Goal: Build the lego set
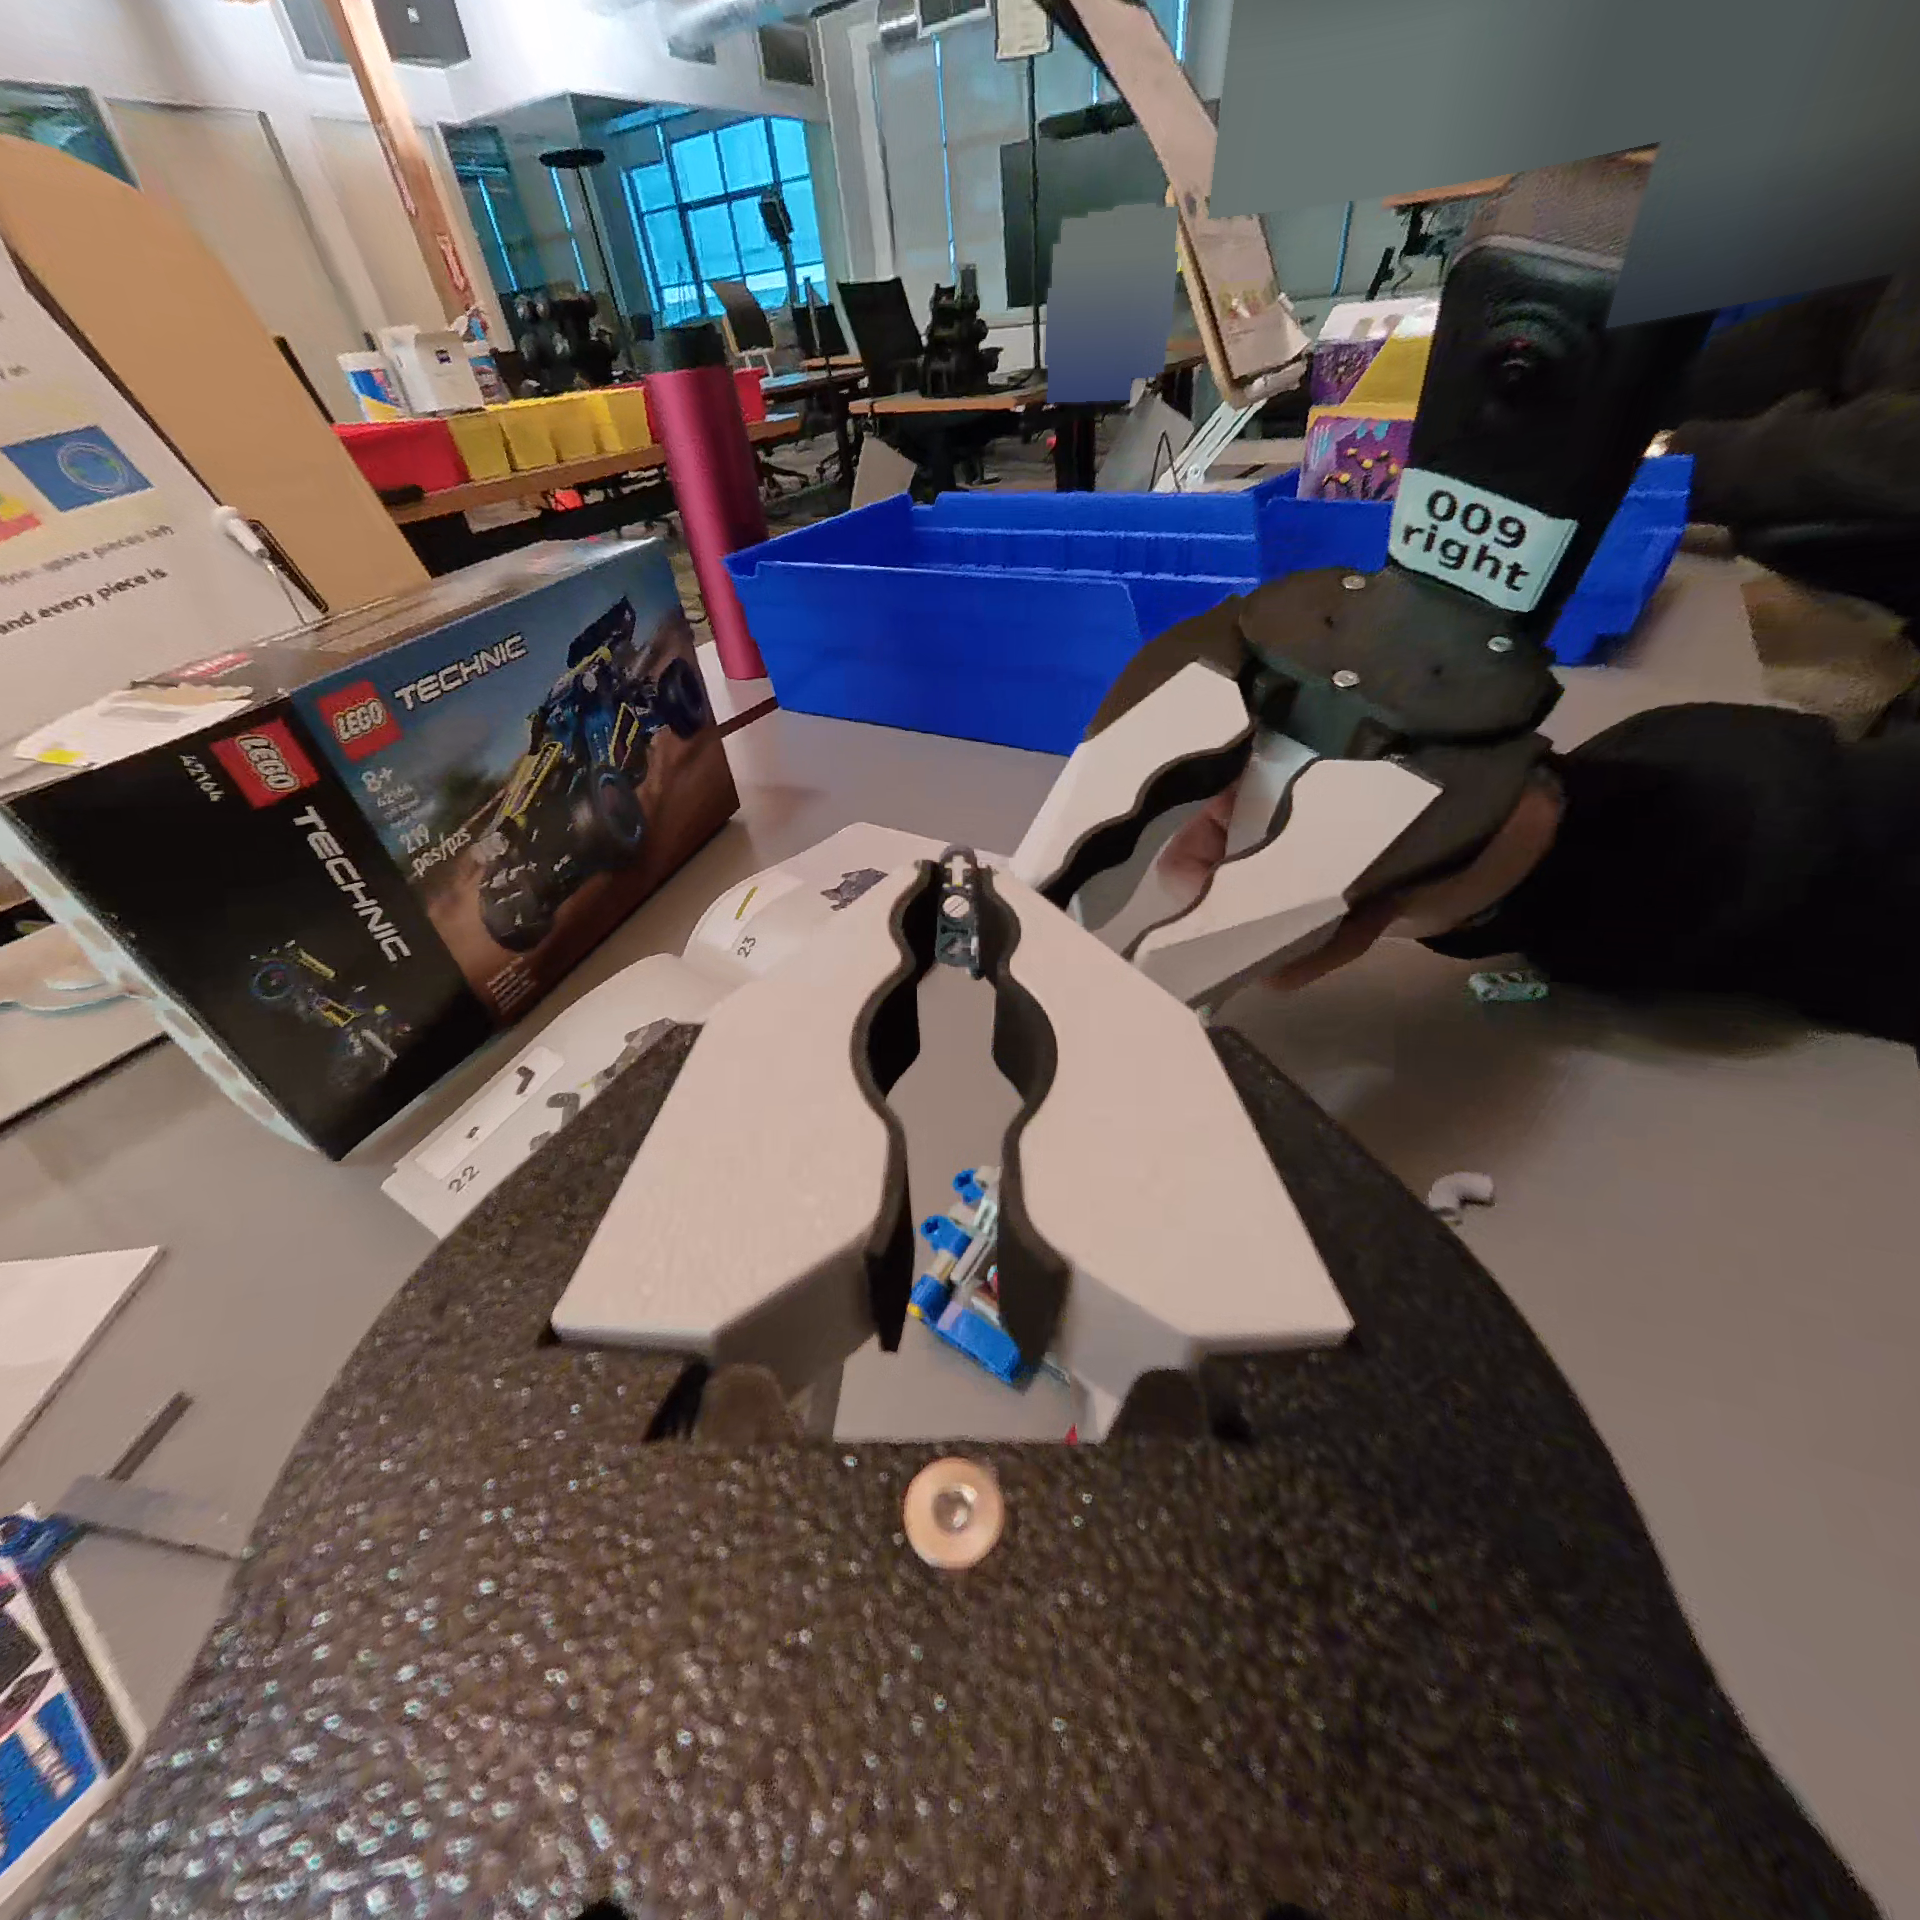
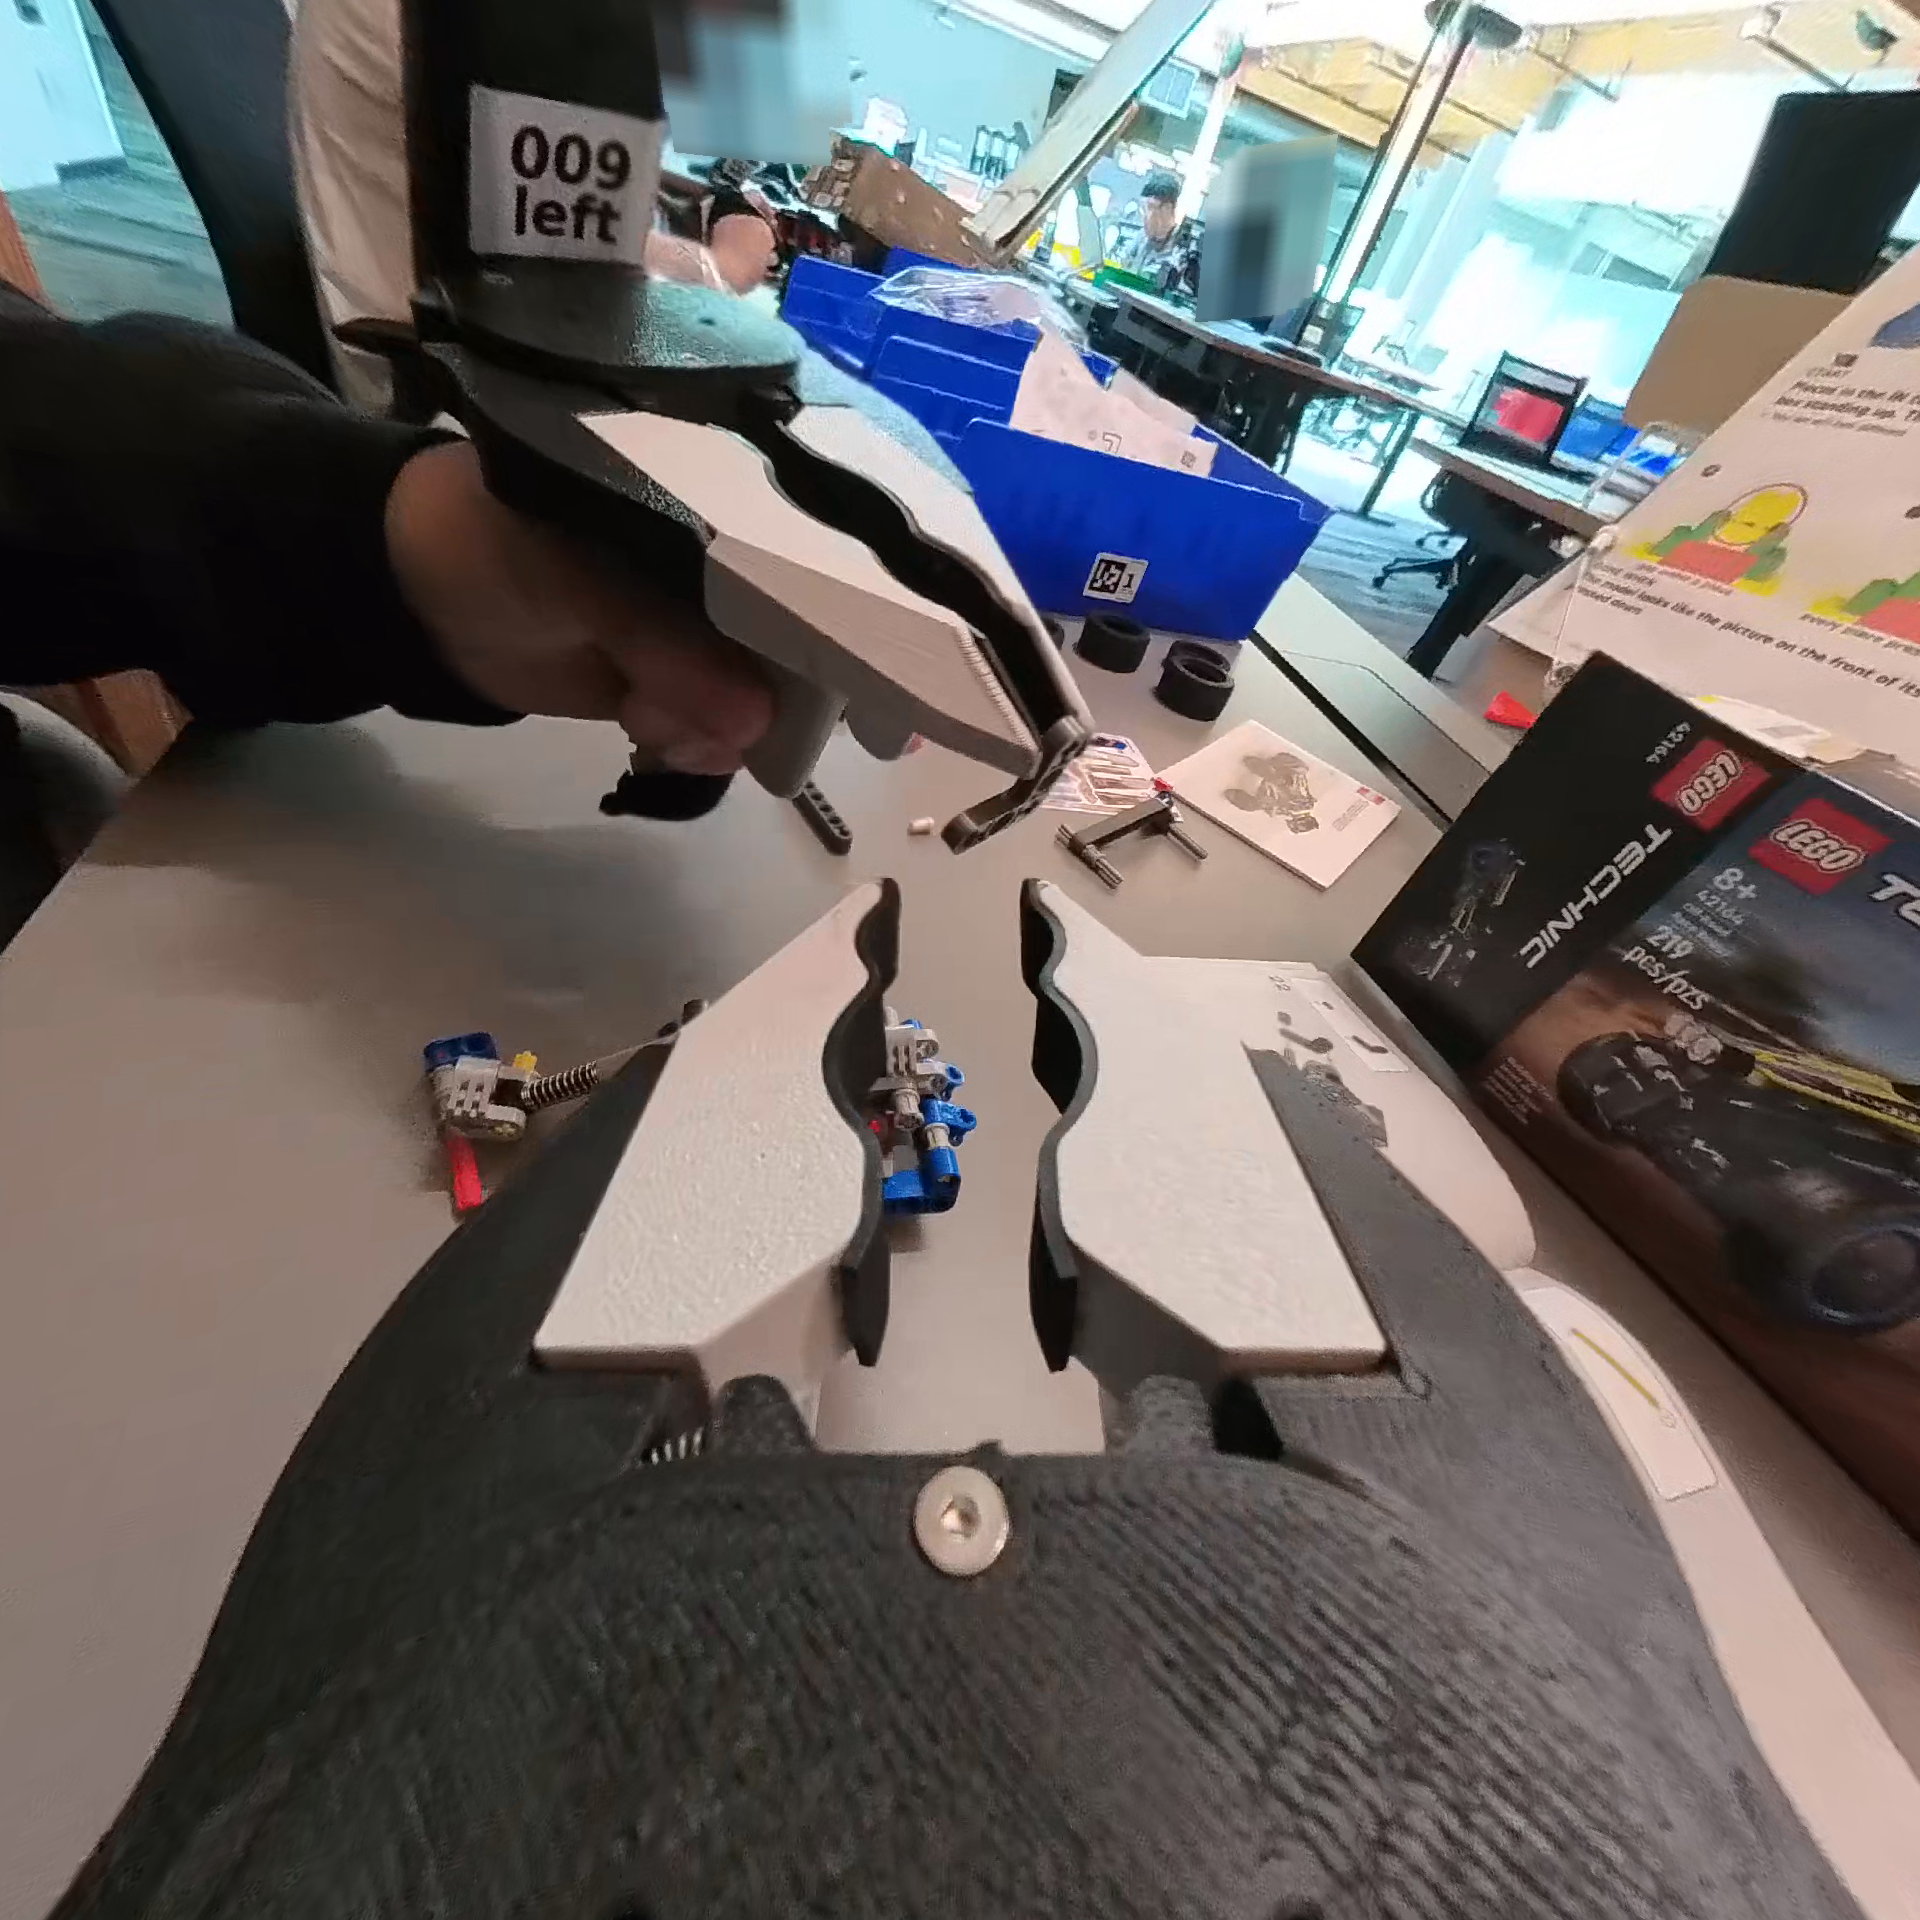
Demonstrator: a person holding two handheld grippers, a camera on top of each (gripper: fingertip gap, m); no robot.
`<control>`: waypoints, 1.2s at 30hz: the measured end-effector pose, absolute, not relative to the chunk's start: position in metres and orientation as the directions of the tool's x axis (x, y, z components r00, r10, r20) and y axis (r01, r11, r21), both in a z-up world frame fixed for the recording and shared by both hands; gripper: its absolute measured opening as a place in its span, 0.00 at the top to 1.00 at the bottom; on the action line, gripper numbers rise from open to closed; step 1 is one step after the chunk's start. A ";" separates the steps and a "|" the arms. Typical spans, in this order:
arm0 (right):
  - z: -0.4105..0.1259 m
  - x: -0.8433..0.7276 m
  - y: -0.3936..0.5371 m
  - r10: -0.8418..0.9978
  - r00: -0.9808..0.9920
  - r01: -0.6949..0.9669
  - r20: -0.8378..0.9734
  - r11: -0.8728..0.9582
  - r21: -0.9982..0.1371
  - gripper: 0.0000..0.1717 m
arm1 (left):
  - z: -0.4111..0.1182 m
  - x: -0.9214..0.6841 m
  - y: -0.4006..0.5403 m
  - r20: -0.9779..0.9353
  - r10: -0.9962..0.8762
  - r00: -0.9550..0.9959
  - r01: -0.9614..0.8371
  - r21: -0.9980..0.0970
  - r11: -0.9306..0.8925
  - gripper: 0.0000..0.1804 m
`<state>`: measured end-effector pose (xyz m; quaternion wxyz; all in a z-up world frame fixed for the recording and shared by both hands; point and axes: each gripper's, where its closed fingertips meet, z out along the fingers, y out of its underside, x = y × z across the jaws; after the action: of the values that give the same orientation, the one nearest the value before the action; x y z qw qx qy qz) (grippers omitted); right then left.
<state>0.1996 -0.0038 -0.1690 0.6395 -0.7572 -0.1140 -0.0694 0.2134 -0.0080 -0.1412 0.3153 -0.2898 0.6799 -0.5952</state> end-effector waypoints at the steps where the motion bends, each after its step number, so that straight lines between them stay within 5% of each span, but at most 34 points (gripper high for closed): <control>1: -0.168 0.199 -0.004 0.073 0.966 0.255 0.247 -0.146 -0.956 0.89 | -0.141 0.213 -0.008 -0.088 -0.774 -0.628 -0.022 -0.991 0.130 0.98; 6: -0.164 0.196 -0.001 0.040 0.966 0.258 0.255 -0.111 -0.960 0.93 | -0.145 0.213 -0.007 -0.006 -0.786 -0.618 -0.093 -0.992 0.081 0.98; 8: -0.167 0.195 -0.001 0.051 0.946 0.324 0.320 -0.128 -0.938 0.92 | -0.155 0.214 -0.004 0.194 -0.770 -0.608 -0.251 -0.967 -0.046 0.98; 13: -0.194 0.206 -0.021 0.174 0.851 0.524 0.495 -0.219 -0.823 0.88 | -0.182 0.201 0.012 0.851 -0.342 -0.398 -0.757 -0.515 -0.402 0.98; 19: -0.224 0.206 -0.024 0.262 0.902 0.418 0.343 -0.328 -0.847 0.87 | -0.212 0.189 0.016 0.968 -0.154 -0.197 -0.895 -0.242 -0.374 0.98; 23: -0.223 0.207 -0.014 0.225 0.905 0.420 0.362 -0.328 -0.846 0.96 | -0.224 0.191 0.020 0.982 -0.137 -0.132 -0.917 -0.173 -0.360 0.98; 36: -0.232 0.207 -0.010 0.261 0.903 0.419 0.341 -0.359 -0.834 0.95 | -0.226 0.191 0.014 0.977 -0.144 -0.160 -0.928 -0.199 -0.316 0.98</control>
<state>0.2074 -0.0101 -0.2322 0.5267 -0.8210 -0.2071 -0.0750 0.1907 0.0138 -0.2263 -0.3321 -0.5564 0.4814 -0.5902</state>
